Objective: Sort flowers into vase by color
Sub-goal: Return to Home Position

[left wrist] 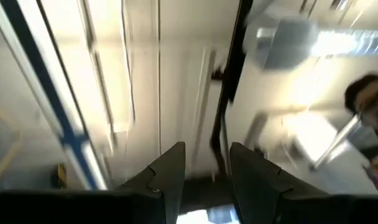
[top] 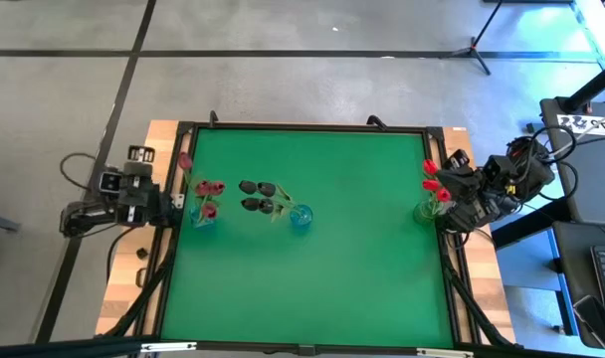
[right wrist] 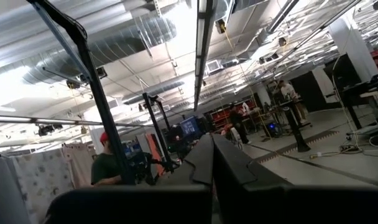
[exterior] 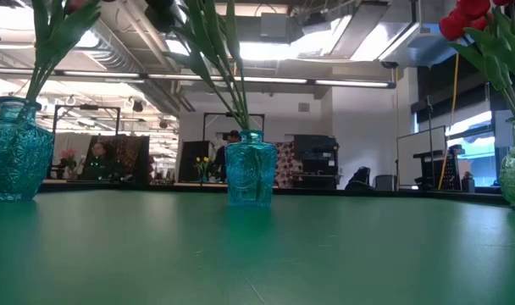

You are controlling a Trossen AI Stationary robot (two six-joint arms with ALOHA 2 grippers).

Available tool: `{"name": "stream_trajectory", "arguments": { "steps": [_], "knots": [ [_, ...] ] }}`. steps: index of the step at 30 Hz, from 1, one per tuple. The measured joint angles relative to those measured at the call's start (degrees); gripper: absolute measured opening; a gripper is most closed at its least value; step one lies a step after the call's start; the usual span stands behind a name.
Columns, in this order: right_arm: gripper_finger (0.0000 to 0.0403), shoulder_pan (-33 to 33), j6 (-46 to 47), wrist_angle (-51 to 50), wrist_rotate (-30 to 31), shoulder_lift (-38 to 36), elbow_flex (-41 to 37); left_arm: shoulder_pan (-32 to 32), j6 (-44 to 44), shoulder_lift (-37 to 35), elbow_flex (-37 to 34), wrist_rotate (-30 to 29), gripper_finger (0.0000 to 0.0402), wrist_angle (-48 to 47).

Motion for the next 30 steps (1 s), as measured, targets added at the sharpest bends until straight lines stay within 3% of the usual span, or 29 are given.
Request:
{"name": "stream_trajectory", "arguments": {
  "steps": [4, 10, 12, 14, 17, 19, 25, 30],
  "knots": [
    [0.0005, 0.0, -0.03, -0.01, 0.01, -0.6, 0.0, 0.0, -0.73, -0.01, -5.5, -1.38, 0.0124, 12.77],
    [0.0005, 0.02, -0.11, -0.03, 0.48, -1.49, 0.02, 0.02, -4.67, 0.0, -5.48, -2.22, 0.0124, 4.92],
    [0.0005, 0.02, -0.09, -0.01, 0.48, -1.53, 0.02, 0.02, -6.72, 0.0, -5.48, 4.13, 0.0124, 1.92],
    [0.0005, 0.02, -0.07, 0.09, 0.47, -1.54, 0.02, 0.02, -9.65, 0.02, -5.48, 14.56, 0.0124, 0.33],
    [0.0005, 0.02, 0.09, 0.06, 0.46, -1.54, 0.02, 0.0, -19.94, 0.0, -5.48, 29.65, 0.0124, 0.3],
    [0.0005, 0.02, 0.09, 0.06, 0.46, -1.54, 0.02, -0.02, -27.35, 0.0, -5.46, 36.74, 0.0124, 0.73],
    [0.0005, 0.0, 0.02, 0.08, 0.54, -2.39, 0.02, -0.02, -45.52, 0.0, -5.46, 49.56, 0.0124, 0.97],
    [0.0005, 0.0, 0.03, -0.05, 0.55, -2.73, 0.02, -0.61, -49.21, 0.0, -5.46, 52.59, 0.0124, 0.92]
  ]
}}
